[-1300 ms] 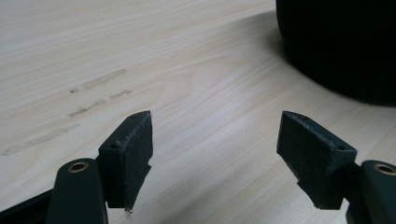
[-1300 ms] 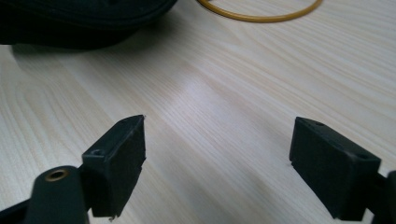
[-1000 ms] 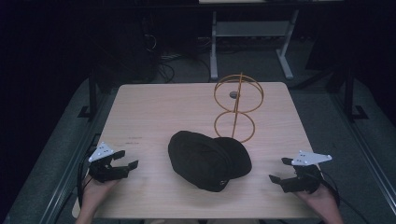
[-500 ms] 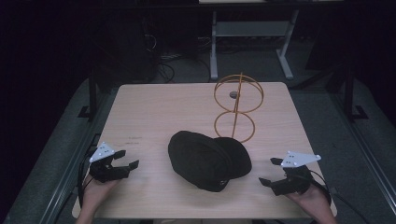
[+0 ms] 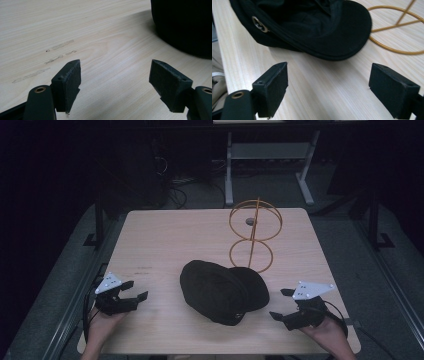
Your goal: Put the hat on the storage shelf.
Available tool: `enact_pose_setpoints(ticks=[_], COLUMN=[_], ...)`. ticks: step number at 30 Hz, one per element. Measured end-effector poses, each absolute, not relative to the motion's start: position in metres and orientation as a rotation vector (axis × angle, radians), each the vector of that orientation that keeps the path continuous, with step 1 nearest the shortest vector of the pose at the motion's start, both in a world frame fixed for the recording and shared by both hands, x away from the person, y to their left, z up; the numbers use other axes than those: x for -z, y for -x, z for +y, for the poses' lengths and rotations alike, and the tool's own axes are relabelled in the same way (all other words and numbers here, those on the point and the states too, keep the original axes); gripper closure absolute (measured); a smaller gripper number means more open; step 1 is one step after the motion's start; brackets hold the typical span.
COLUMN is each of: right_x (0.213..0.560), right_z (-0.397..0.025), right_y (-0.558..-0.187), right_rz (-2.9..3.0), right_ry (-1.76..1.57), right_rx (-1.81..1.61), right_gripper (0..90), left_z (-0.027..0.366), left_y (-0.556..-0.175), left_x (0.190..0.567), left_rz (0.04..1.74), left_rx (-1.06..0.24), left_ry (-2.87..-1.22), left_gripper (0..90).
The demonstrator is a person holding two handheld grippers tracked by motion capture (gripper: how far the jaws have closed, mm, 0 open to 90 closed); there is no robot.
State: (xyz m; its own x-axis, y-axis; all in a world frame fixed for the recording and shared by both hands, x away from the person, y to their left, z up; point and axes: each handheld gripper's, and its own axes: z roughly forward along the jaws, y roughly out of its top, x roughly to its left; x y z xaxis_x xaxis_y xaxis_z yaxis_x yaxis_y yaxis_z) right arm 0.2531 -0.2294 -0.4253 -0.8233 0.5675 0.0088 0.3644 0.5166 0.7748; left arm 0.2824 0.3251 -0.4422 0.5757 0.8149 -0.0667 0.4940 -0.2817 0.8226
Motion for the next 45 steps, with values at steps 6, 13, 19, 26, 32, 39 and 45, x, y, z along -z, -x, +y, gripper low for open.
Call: enact_pose_setpoints(ticks=[6,13,19,26,32,39,45], right_x=[0.419,0.409,0.405,0.392,0.386,0.383,0.380], right_z=[-0.217,-0.188,-0.173,-0.154,-0.132,-0.116,-0.094], right_y=[-0.252,-0.251,-0.250,-0.250,-0.252,-0.255,-0.257], right_rz=[2.538,2.605,2.633,2.646,2.676,2.712,2.760], right_ry=[-0.726,-0.607,-0.559,-0.468,-0.414,-0.380,-0.332], right_rx=[-1.202,-1.198,-1.206,-1.236,-1.209,-1.199,-1.179], right_gripper=[15.5,17.6,20.8,27.1,33.4,38.9,45.1], left_z=[0.326,0.327,0.327,0.327,0.325,0.325,0.325], left_y=[-0.281,-0.280,-0.280,-0.280,-0.280,-0.280,-0.280], left_x=[0.442,0.442,0.442,0.442,0.442,0.441,0.442], left_rz=[1.056,1.056,1.055,1.055,1.054,1.050,1.050], left_rx=[-0.476,-0.479,-0.475,-0.475,-0.468,-0.468,-0.467], left_ry=[-1.946,-1.946,-1.942,-1.940,-1.939,-1.942,-1.942], left_gripper=[25.4,25.4,25.4,25.4,25.3,25.2,25.2])
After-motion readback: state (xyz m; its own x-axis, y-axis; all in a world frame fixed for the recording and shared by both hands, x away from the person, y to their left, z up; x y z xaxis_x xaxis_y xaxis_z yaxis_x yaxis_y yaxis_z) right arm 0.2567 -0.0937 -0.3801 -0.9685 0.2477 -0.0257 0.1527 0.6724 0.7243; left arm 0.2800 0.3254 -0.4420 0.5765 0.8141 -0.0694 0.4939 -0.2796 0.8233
